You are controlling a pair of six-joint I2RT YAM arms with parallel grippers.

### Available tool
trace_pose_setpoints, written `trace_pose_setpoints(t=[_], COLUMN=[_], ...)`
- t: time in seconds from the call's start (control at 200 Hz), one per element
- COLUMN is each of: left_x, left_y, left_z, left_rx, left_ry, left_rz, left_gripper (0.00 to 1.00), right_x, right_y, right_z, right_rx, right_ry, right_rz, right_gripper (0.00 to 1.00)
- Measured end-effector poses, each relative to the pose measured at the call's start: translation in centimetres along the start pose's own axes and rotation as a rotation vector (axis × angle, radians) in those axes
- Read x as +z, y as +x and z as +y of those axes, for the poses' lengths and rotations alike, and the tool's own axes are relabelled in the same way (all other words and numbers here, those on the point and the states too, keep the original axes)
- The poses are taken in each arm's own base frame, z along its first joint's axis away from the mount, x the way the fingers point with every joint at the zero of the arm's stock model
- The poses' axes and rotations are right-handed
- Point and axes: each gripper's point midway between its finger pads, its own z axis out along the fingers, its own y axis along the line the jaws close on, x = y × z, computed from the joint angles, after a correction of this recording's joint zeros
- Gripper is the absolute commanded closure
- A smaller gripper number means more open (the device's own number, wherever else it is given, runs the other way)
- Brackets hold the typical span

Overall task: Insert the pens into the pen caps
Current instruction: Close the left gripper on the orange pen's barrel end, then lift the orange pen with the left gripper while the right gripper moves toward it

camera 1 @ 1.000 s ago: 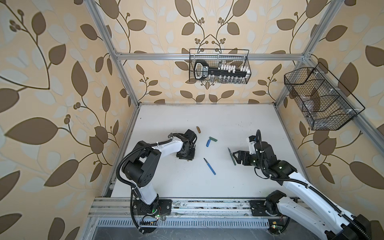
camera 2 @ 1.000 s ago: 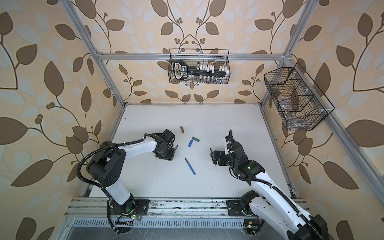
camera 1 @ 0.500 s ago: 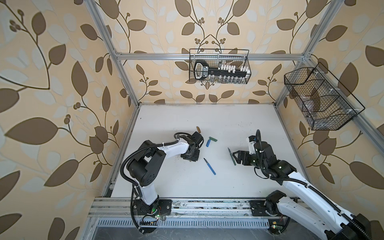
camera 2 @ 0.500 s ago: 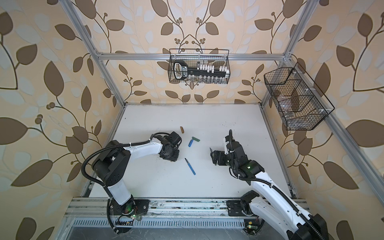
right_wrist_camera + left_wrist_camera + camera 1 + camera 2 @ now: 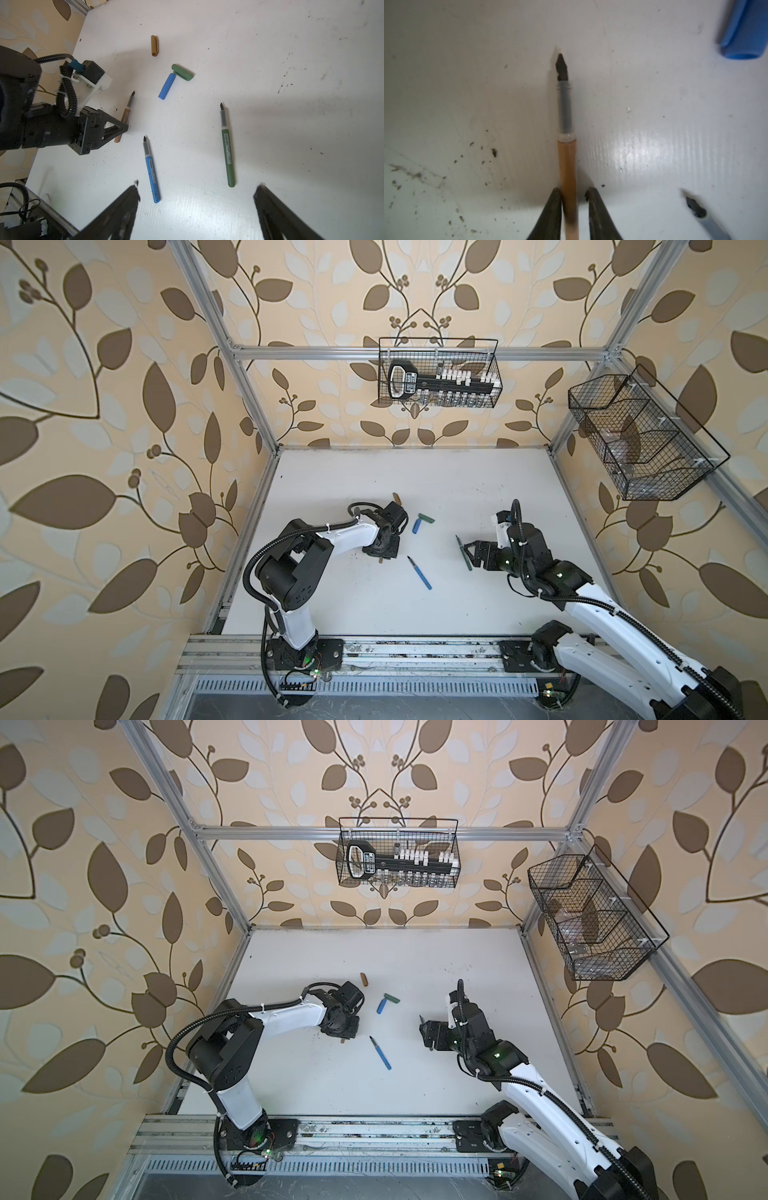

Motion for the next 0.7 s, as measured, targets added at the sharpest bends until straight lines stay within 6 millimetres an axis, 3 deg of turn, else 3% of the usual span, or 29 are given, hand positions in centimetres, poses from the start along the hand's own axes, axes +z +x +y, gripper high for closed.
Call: trace_pose_setpoints(t=[0.405, 0.701], left_x=[0.0, -1.0], left_y=[-0.1, -0.2], left_z=[-0.2, -3.2], left_rx=[-0.001, 0.009], left_ry=[0.016, 0.198], left_rz=[-0.015, -0.035], left_gripper=[0.90, 0.86], right_x=[1.0, 3.5], right_y=[0.6, 1.4], right_z=[0.7, 2.7], right_rx=[-0.008, 0.015], right_ry=[-0.010, -0.055], right_rz=[0.029, 0.070], right_gripper=[0.11, 0.12])
